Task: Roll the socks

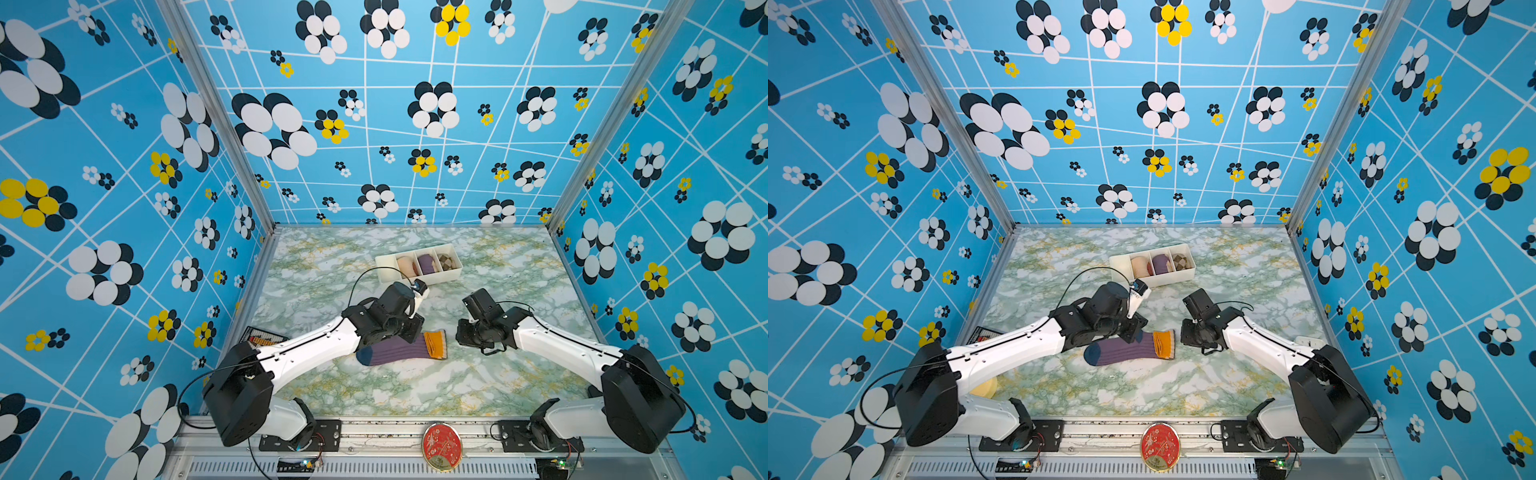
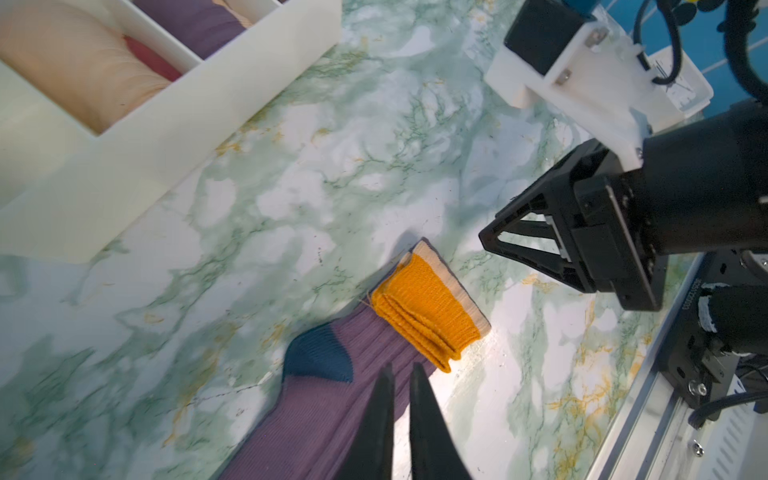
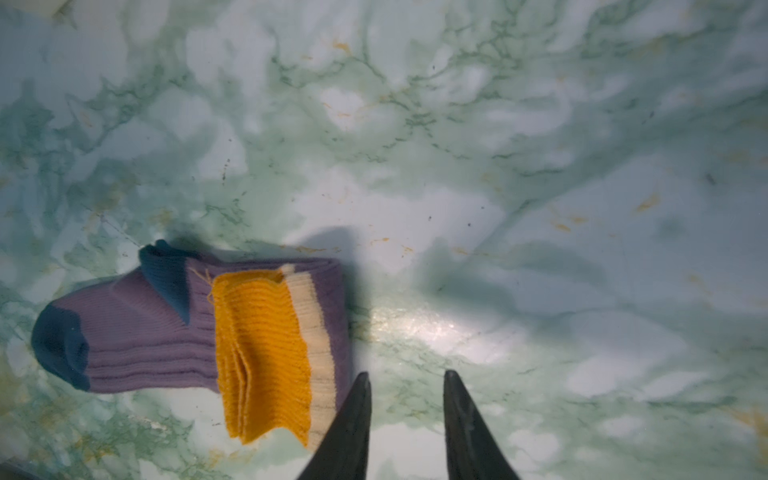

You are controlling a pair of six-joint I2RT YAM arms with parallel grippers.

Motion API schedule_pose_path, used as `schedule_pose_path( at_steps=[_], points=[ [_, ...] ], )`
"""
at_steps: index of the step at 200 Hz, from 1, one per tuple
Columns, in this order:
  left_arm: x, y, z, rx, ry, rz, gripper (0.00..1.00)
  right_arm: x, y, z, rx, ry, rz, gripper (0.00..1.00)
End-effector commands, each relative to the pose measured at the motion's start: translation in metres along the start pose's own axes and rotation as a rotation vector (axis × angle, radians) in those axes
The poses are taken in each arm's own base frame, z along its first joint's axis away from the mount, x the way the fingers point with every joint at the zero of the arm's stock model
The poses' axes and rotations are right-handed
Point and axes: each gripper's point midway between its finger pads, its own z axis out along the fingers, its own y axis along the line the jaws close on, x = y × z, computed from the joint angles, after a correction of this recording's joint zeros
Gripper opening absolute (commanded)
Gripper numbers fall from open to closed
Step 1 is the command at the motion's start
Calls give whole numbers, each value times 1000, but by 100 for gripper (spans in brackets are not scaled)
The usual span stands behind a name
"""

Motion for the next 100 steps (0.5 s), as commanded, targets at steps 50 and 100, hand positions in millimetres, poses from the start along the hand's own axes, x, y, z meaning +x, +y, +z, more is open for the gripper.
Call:
schedule_pose_path(
  at_steps=[50,100],
  points=[
    [10,-40,32,73,88,44,5,10,-9,11,-4,34,24,31],
    [32,-43,56,62,186,23,4,12,-10,15,-8,44,28,31]
  ],
)
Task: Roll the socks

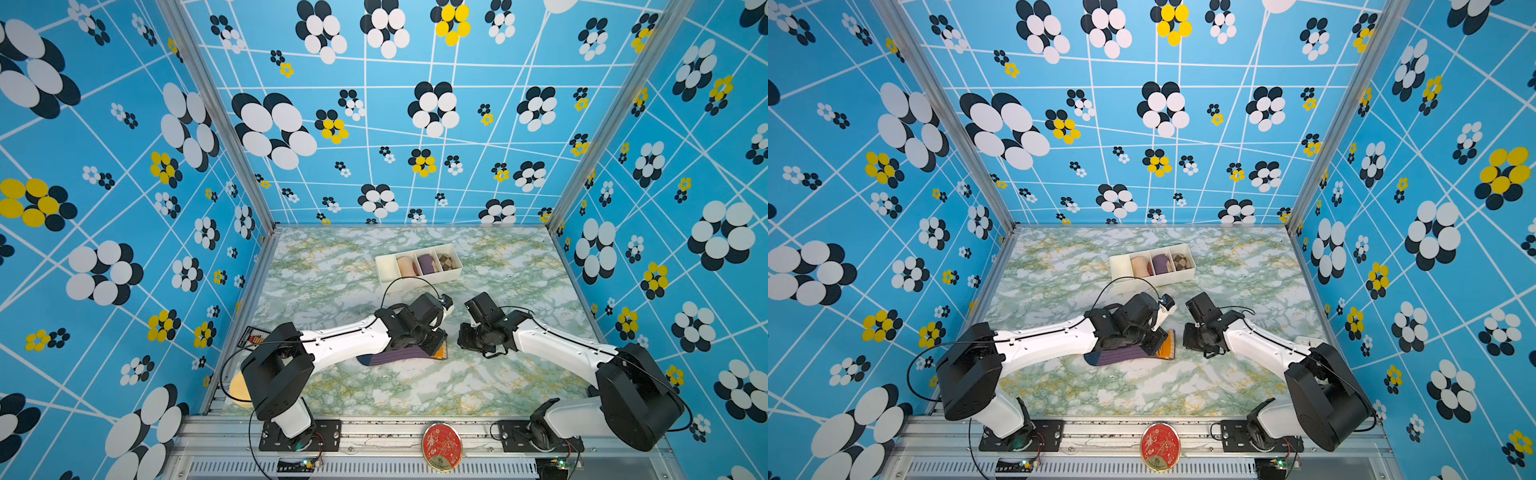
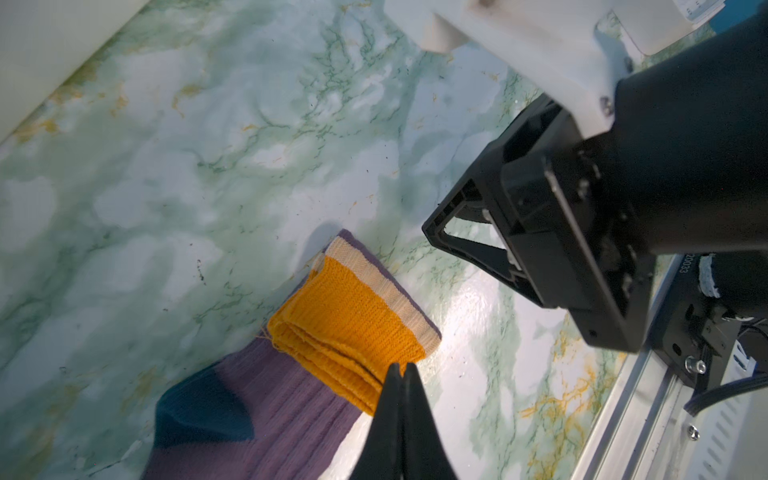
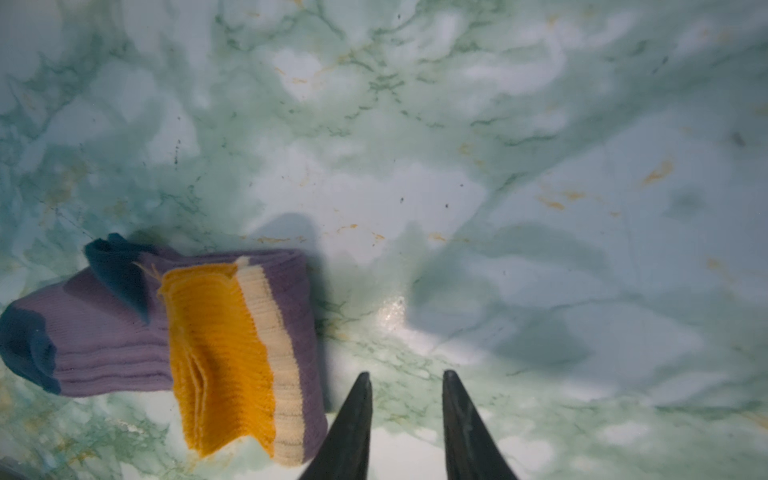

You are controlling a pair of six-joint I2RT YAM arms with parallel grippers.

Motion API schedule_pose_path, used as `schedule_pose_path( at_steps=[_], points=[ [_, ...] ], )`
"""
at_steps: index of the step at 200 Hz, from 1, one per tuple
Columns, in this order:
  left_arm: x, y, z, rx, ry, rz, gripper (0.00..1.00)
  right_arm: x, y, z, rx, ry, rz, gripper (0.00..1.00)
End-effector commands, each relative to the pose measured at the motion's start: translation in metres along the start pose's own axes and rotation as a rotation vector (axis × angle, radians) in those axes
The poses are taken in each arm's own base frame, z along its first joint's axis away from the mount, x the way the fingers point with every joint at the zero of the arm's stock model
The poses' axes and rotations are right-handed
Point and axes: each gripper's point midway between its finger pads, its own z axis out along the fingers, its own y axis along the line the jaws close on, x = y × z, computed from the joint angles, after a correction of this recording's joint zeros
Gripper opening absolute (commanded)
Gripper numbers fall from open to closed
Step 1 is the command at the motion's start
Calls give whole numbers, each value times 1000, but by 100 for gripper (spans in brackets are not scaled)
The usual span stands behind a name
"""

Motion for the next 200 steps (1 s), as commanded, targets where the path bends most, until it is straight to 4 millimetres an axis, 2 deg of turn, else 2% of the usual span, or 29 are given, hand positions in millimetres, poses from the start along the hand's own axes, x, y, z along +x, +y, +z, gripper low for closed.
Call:
schedule_pose_path(
  at_steps=[1,45,142,200],
  points=[
    [6,-3,9,8,50,-28,4,3,-3,5,-2,15,11,31],
    [14,6,24,-34,112,-38,3,4,-2,5,-12,16,10,31],
    [36,29,40,-97,196,-56,3,5,-1,7,-25,18,9,31],
    [47,48,39,-152,229,-66,2,6,5,9,-54,35,6,31]
  ],
)
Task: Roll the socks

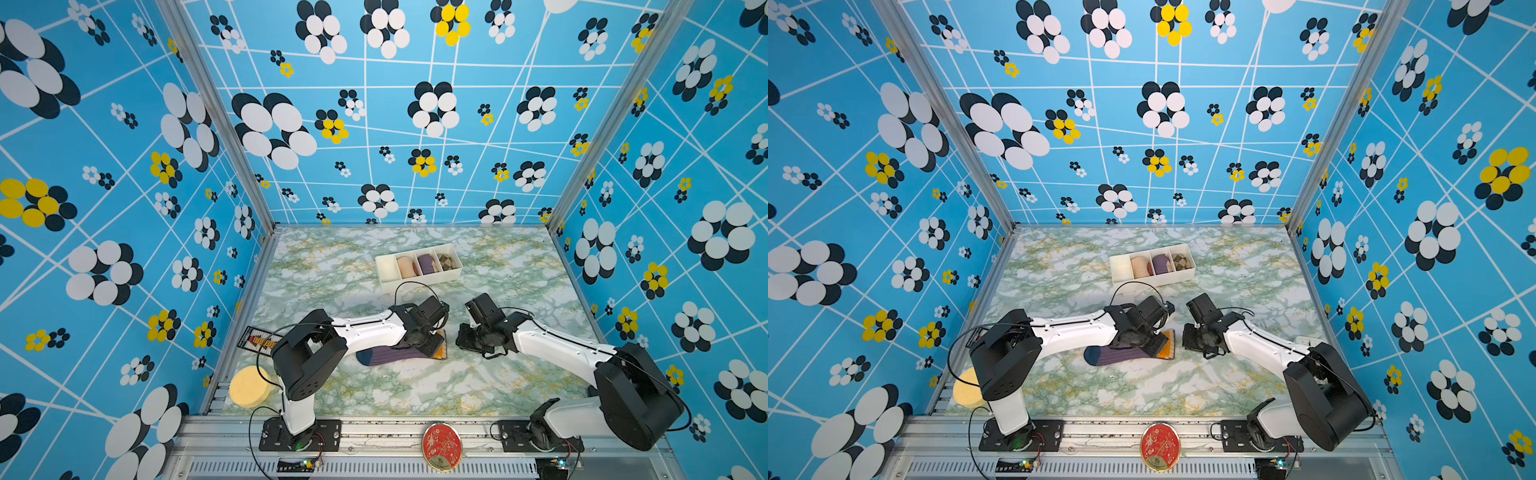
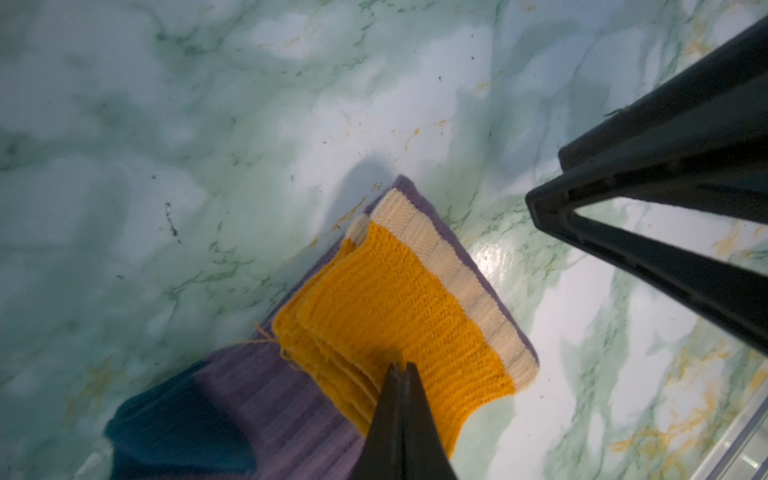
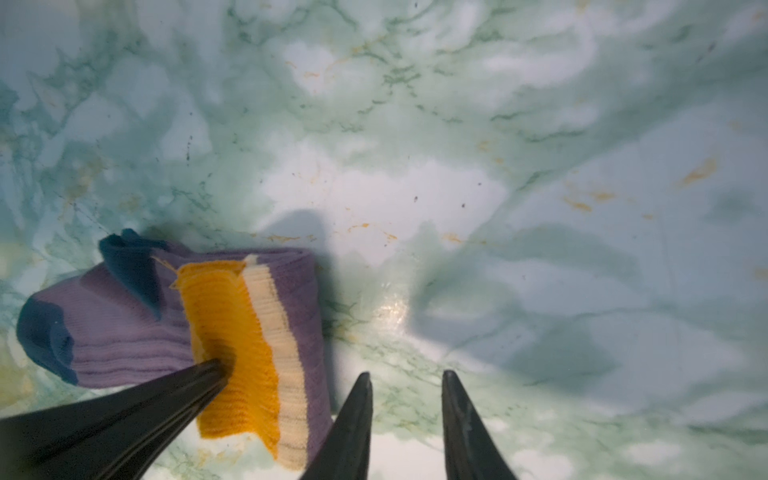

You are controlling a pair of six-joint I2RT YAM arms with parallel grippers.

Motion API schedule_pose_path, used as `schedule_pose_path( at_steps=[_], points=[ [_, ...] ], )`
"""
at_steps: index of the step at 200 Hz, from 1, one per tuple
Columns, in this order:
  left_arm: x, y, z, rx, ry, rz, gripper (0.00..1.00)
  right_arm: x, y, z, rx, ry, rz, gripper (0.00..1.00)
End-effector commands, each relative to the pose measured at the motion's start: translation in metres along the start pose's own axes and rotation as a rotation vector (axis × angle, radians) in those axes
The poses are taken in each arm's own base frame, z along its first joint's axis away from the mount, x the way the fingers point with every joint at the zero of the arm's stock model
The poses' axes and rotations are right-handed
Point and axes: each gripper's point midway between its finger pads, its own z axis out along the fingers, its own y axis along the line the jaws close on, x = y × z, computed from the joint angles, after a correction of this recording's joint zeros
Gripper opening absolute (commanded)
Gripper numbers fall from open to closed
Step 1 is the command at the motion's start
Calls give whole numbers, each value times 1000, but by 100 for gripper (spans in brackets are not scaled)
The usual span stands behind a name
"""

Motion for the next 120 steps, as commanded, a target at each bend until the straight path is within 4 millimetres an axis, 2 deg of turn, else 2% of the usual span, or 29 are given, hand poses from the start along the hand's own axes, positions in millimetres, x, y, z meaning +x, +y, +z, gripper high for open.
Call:
schedule_pose_path(
  at_steps=[1,49,74,120],
  points=[
    [10,14,4,-51,40,-3,3,5,0,6,-11,31,4,31],
    [9,14,8,-21,37,-16,3,9,0,12,-16,57,10,30],
    [14,14,17,-13,59,-24,3,12,-2,15,-14,69,13,30],
    [17,19,18,-17,72,-36,3,12,3,19,-32,81,13,30]
  ],
)
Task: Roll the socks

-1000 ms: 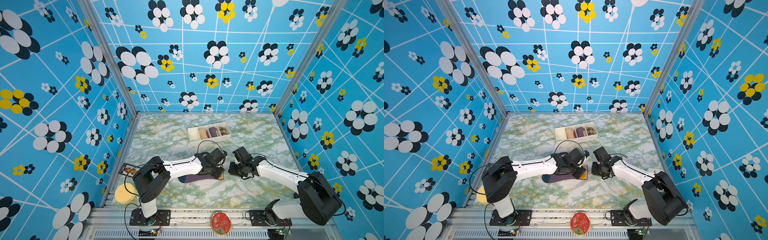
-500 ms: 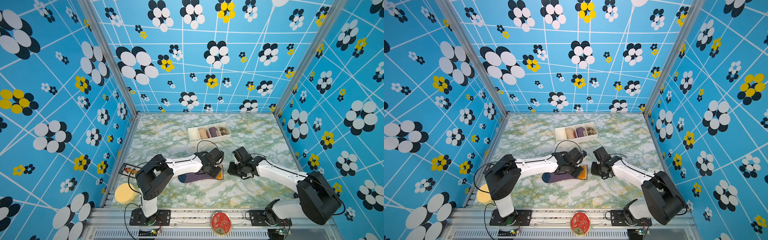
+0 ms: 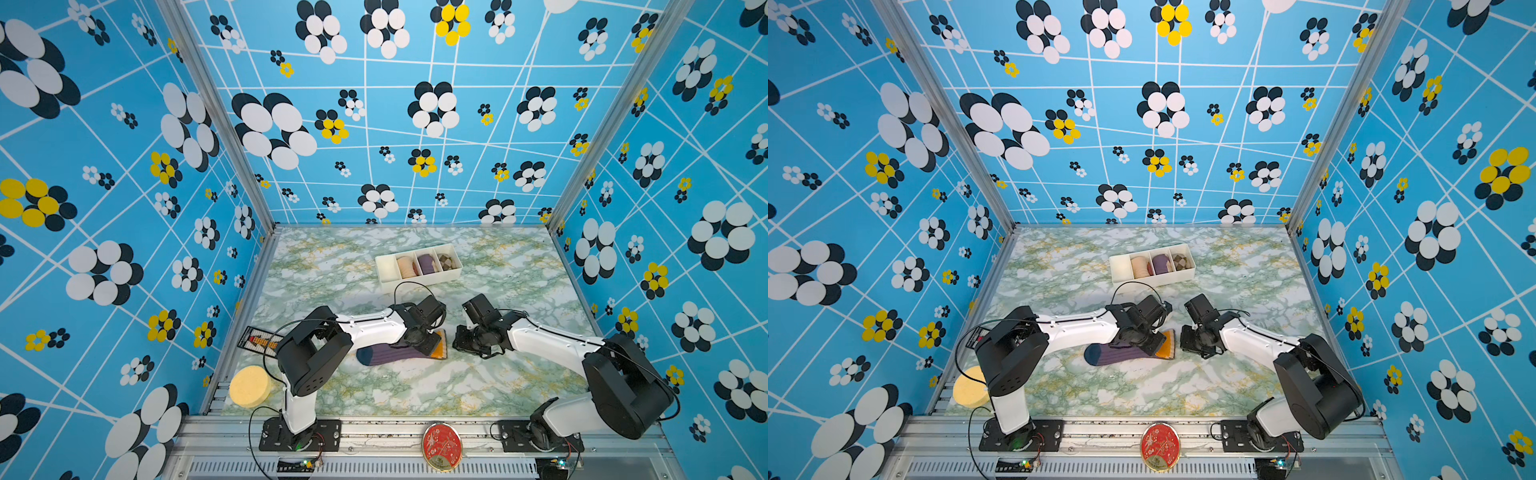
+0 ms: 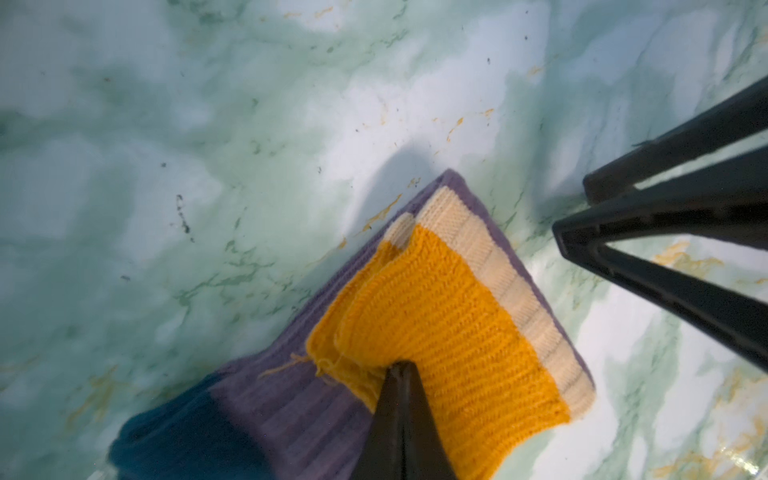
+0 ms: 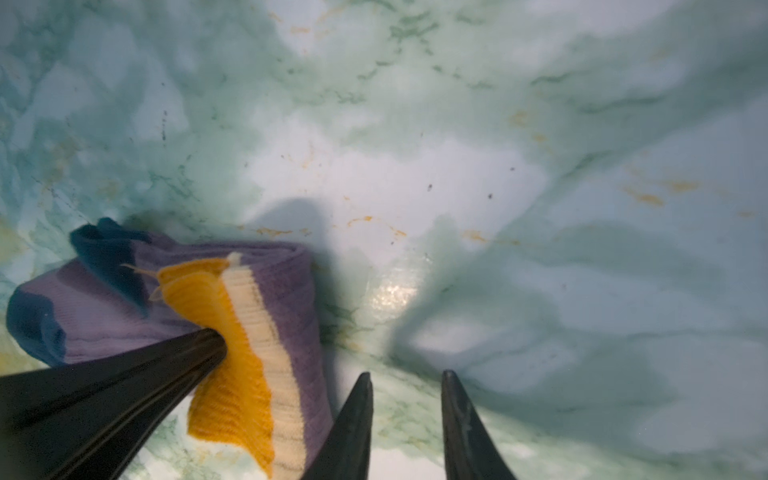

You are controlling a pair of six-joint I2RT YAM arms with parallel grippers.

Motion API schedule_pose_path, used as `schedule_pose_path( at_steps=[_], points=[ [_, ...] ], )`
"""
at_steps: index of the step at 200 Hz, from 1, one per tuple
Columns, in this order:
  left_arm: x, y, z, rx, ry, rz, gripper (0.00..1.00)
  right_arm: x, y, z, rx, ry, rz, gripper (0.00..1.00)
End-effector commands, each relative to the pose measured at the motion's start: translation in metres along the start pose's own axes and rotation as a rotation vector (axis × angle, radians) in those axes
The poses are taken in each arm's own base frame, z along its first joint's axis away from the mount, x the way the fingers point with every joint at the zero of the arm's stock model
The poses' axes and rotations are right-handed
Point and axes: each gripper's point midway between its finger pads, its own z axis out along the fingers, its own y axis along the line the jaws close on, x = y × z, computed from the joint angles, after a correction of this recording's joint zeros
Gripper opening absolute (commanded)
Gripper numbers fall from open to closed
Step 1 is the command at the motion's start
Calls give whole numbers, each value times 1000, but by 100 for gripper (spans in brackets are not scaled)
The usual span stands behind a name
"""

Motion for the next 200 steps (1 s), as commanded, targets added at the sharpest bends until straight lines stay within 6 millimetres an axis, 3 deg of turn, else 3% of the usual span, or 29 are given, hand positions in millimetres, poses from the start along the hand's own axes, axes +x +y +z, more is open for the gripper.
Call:
schedule_pose_path(
  at_steps=[1,96,200],
  points=[
    [13,9,7,-8,48,-16,3,4,0,5,-13,22,8,30],
    [18,14,10,16,56,-47,3,7,12,21,-59,60,2,29],
    [21,20,7,26,52,-73,3,1,37,9,-198,7,-13,28]
  ],
)
